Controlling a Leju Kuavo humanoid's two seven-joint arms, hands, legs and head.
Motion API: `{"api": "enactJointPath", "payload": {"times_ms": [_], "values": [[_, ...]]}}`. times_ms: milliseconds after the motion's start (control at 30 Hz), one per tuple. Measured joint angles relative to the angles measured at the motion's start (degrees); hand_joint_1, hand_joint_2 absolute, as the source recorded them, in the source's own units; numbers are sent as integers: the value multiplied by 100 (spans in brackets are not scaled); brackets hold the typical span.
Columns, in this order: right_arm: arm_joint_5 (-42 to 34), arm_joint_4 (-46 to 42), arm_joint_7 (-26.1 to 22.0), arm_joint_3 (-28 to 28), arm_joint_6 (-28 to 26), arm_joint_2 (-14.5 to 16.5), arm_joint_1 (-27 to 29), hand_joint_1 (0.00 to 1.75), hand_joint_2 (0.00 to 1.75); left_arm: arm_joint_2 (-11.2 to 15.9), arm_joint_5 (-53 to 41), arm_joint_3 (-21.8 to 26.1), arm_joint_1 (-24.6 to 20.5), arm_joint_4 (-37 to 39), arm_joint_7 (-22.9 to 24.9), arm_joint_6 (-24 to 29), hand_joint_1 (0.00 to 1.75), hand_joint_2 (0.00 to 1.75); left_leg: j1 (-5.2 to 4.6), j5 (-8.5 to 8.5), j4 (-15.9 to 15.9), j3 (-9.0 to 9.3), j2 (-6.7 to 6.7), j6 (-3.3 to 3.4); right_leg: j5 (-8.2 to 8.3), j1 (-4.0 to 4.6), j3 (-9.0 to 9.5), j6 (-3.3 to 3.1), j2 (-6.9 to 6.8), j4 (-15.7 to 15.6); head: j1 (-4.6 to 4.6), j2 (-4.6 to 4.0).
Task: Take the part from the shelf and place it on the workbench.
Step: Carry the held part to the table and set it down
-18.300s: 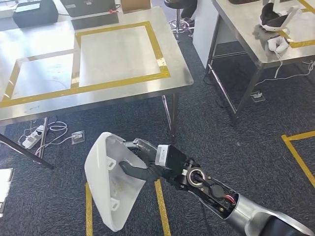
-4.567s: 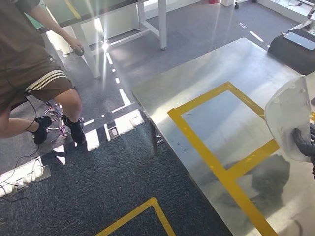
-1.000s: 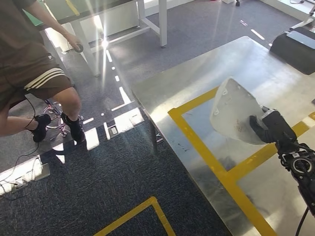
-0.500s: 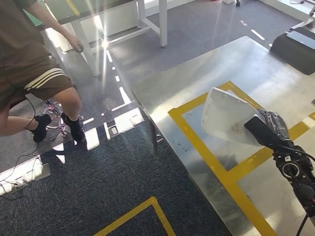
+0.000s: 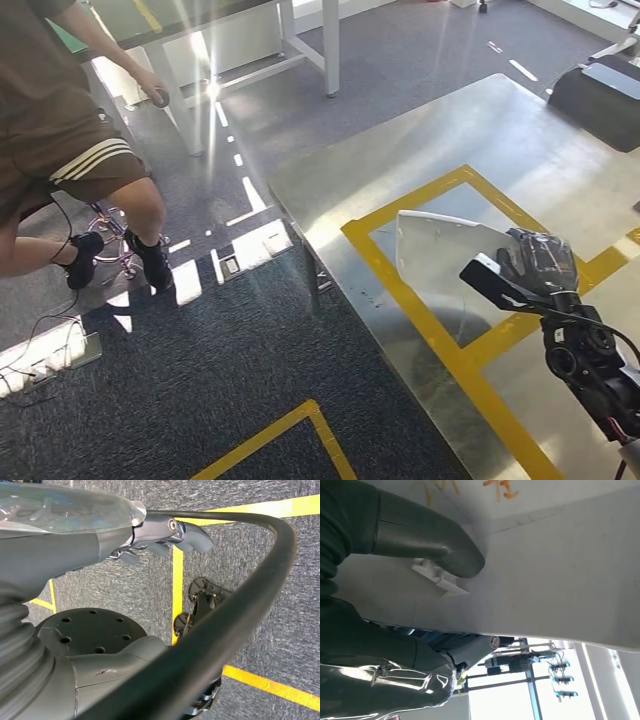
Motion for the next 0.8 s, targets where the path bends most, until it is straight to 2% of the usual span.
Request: {"api": "enactJointPath", "payload": {"times_ms": [433, 800], "values": [[223, 228, 56, 399, -111, 125, -153, 175, 175, -8, -10, 0, 0, 0, -8, -5, 0, 175, 0, 0, 0, 0, 0, 0, 0, 0, 0, 0, -1, 0, 1, 0], [648, 420, 235, 523, -497, 240, -271, 175, 175, -37, -3, 0, 2, 0, 11, 1, 0, 175, 0, 0, 0, 0, -1, 0, 0, 0, 0, 0, -2, 0, 1, 0]]}}
